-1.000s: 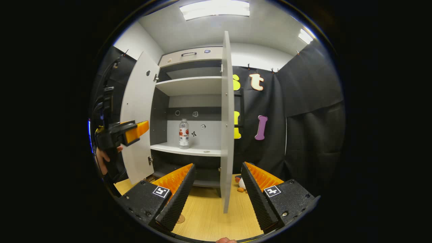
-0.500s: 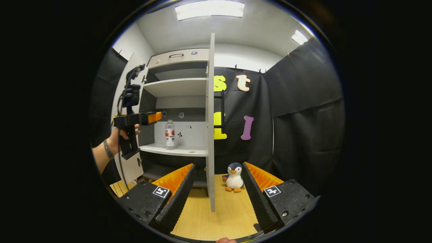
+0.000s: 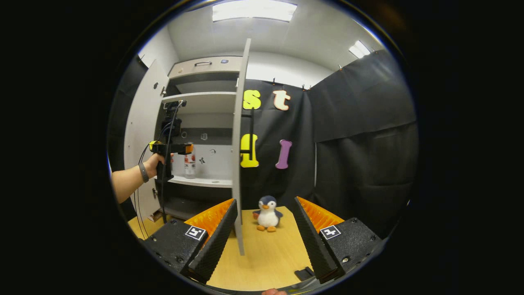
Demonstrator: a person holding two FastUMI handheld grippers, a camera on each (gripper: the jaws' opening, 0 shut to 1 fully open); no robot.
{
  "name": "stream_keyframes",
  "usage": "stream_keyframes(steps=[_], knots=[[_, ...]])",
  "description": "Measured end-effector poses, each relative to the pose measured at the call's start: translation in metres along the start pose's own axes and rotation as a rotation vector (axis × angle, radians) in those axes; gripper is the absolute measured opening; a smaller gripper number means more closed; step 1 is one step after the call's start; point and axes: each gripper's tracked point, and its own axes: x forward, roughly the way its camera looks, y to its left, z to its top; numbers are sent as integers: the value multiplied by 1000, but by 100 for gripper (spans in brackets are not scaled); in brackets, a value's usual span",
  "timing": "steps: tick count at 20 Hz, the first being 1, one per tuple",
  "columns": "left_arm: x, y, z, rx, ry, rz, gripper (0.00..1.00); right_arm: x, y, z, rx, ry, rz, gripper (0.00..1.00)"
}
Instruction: Grasp the bottle in the cabinet with the left hand and place it on the coaster, then close the right door with the right hand and the left door with the left hand.
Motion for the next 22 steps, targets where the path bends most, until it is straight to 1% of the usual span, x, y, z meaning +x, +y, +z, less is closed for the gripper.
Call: stream_keyframes(steps=[5, 8, 10, 12, 13, 14, 16, 19, 22], knots=[[42, 12, -20, -45, 35, 43, 95, -5, -16, 1, -19, 11, -81, 84], [61, 19, -31, -57, 60, 69, 95, 4, -25, -3, -13, 20, -96, 84], [65, 20, -33, -71, 62, 72, 95, 8, -26, -2, -11, 20, -99, 84], [66, 20, -30, -77, 47, 72, 93, 12, -27, -2, -12, 18, -94, 84], [66, 19, -27, -76, 35, 79, 88, 15, -27, -3, -13, 18, -88, 84], [64, 17, -26, -74, 35, 74, 78, 17, -26, -3, -13, 17, -82, 84], [63, 20, -30, -77, 48, 66, 77, 21, -24, -3, -12, 17, -67, 84], [54, 22, -19, -71, 18, 71, 73, 25, -21, -3, -10, 12, -42, 84], [35, 21, -11, -74, 13, 43, 72, 29, -14, -3, -5, 10, -9, 84]])
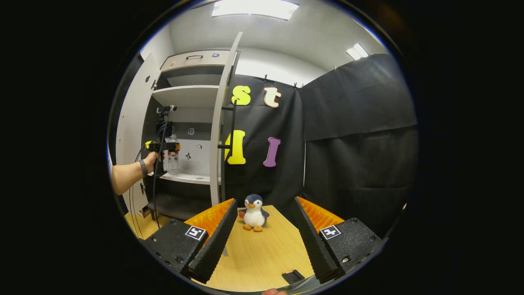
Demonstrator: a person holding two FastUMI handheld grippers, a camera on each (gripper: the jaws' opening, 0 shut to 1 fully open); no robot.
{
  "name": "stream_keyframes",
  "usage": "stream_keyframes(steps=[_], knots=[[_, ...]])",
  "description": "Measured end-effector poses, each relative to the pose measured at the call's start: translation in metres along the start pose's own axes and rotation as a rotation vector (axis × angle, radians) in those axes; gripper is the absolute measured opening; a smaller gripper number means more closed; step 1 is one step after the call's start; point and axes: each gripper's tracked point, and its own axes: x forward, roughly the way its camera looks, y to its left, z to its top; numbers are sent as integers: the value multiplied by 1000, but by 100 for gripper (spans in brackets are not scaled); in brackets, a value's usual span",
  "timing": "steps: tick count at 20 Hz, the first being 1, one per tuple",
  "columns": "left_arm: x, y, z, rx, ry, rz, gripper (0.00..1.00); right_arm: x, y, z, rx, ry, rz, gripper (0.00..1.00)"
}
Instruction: Grasp the bottle in the cabinet with the left hand and place it on the coaster, then close the right door with the right hand and the left door with the left hand.
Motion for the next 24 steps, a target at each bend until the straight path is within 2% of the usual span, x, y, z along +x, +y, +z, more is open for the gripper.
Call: stream_keyframes(steps=[6, 8, 12, 15, 16, 21, 24], knots=[[-83, -25, 5, 38, -12, -99, 72, 0, 27, 9, 22, -18, 126, 84], [-111, -30, -2, 22, 4, -126, 76, -2, 32, 13, 23, -26, 161, 84], [-161, -41, -28, -40, 40, -164, 72, -9, 39, 14, 22, -27, 205, 84], [-193, -43, -52, -57, 45, -152, 69, -17, 46, 13, 22, -9, 250, 83], [-204, -43, -60, -42, 30, -139, 72, -19, 47, 16, 18, -11, 260, 84], [-264, -54, -123, 47, 3, -102, 72, -27, 48, 33, 42, -26, 296, 83], [-296, -52, -162, 70, 2, -32, 73, -29, 45, 53, 32, -56, 290, 83]])
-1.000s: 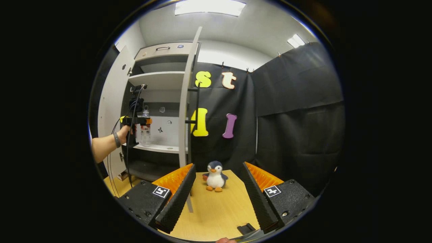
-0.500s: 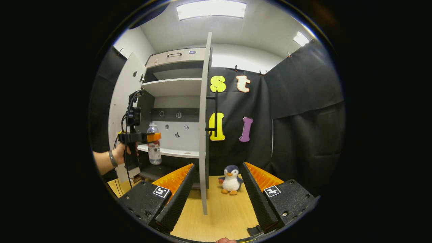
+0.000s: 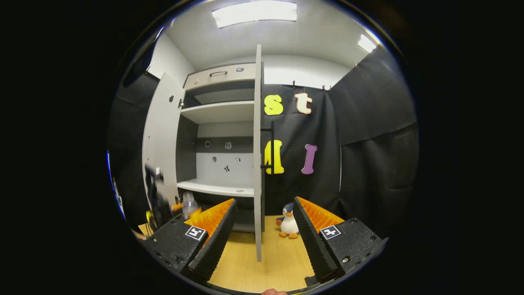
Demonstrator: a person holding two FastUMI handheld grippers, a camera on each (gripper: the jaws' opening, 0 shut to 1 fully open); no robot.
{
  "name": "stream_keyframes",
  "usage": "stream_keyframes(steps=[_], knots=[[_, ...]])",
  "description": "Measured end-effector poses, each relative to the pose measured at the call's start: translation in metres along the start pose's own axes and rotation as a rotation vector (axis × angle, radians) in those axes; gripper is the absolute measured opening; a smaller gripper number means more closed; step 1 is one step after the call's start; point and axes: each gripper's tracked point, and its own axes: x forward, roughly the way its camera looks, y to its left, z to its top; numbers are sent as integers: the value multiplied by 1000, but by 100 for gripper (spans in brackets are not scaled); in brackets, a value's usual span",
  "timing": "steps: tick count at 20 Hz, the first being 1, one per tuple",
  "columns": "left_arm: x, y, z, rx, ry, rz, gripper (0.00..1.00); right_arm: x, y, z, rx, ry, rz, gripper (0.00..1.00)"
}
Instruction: Grasp the bottle in the cabinet with the left hand and place it on the coaster, then close the right door with the right hand and the left door with the left hand.
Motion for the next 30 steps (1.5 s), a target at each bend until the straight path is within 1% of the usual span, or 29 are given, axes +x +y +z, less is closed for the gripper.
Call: stream_keyframes(steps=[1, 2, 3, 5, 7, 10, 11, 13, 14, 15, 16, 18, 19, 20, 21, 23, 25, 26, 27, 28, 29, 30], knots=[[-7, 1, -10, 2, -8, 31, 72, 0, -1, 4, -12, -4, -6, 83], [-14, -1, -21, 9, -14, 56, 76, 1, -1, 7, -16, 2, -9, 83], [-19, -4, -30, 29, -12, 70, 72, 1, 1, 7, -8, 14, -5, 83], [-28, -12, -56, 66, 3, 77, 72, 0, 2, 6, 8, 39, -3, 83], [-33, -13, -73, 46, 6, 90, 72, -4, -4, 3, 1, 60, -34, 83], [-37, -16, -100, 18, 51, 100, 73, -16, -14, 2, -30, 79, -80, 84], [-36, -16, -105, 11, 48, 102, 73, -19, -19, 1, -42, 85, -96, 83], [-33, -18, -120, 24, 81, 93, 73, -23, -26, 1, -53, 95, -122, 84], [-35, -19, -123, 22, 89, 94, 73, -26, -29, 2, -57, 95, -131, 83], [-35, -21, -117, 15, 54, 89, 73, -27, -31, 2, -64, 96, -140, 84], [-35, -24, -122, -6, 59, 77, 72, -28, -33, 2, -71, 101, -147, 84], [-38, -24, -120, -10, 51, 91, 74, -28, -34, 0, -75, 110, -152, 84], [-40, -22, -120, -7, 48, 106, 73, -26, -34, -1, -73, 113, -151, 84], [-39, -21, -121, -15, 49, 110, 79, -25, -33, -2, -70, 115, -148, 84], [-39, -20, -121, -20, 49, 114, 75, -23, -30, -3, -68, 117, -144, 84], [-37, -21, -121, -20, 47, 96, 76, -21, -27, -3, -78, 114, -135, 84], [-38, -20, -131, -18, 85, 80, 78, -20, -26, -4, -93, 120, -132, 84], [-41, -20, -135, -28, 101, 75, 80, -20, -25, -5, -95, 120, -130, 84], [-43, -19, -135, -40, 104, 78, 87, -20, -25, -5, -93, 119, -128, 84], [-46, -18, -134, -49, 104, 82, 92, -20, -24, -7, -93, 122, -129, 84], [-49, -17, -131, -54, 101, 86, 95, -21, -25, -9, -94, 127, -130, 84], [-50, -15, -127, -57, 96, 89, 96, -21, -24, -10, -94, 129, -129, 84]])
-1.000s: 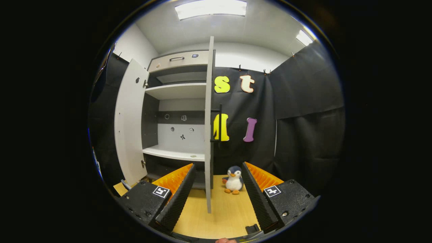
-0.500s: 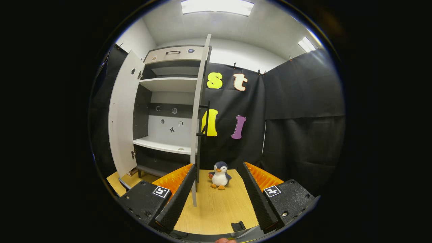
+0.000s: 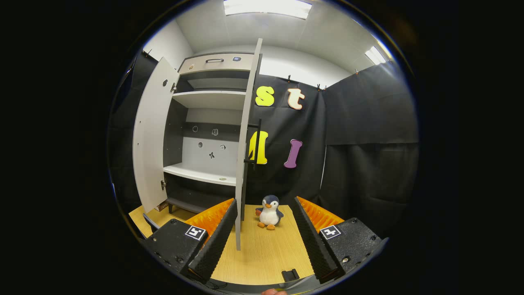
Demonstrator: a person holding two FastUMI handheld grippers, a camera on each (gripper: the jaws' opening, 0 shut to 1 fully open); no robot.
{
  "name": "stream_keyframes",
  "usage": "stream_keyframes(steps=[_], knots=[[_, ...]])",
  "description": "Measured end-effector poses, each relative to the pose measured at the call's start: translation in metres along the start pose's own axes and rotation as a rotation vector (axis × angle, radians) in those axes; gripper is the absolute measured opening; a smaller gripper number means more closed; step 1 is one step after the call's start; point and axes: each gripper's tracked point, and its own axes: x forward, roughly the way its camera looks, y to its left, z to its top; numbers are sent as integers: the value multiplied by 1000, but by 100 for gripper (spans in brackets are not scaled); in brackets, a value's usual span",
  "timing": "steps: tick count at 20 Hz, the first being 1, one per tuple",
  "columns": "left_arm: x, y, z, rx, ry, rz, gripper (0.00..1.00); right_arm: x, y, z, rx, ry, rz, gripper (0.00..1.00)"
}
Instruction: Grasp the bottle in the cabinet with the left hand and place it on the coaster, then close the right door with the right hand and the left door with the left hand.
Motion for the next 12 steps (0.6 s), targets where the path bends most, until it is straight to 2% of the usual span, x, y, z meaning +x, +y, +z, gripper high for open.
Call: stream_keyframes(steps=[8, 12], knots=[[-19, 1, 66, 9, -95, -43, 95, 11, 10, -10, 39, -2, 50, 84], [-32, 6, 126, -15, -147, -59, 95, 19, 19, -9, 78, -45, 117, 84]])
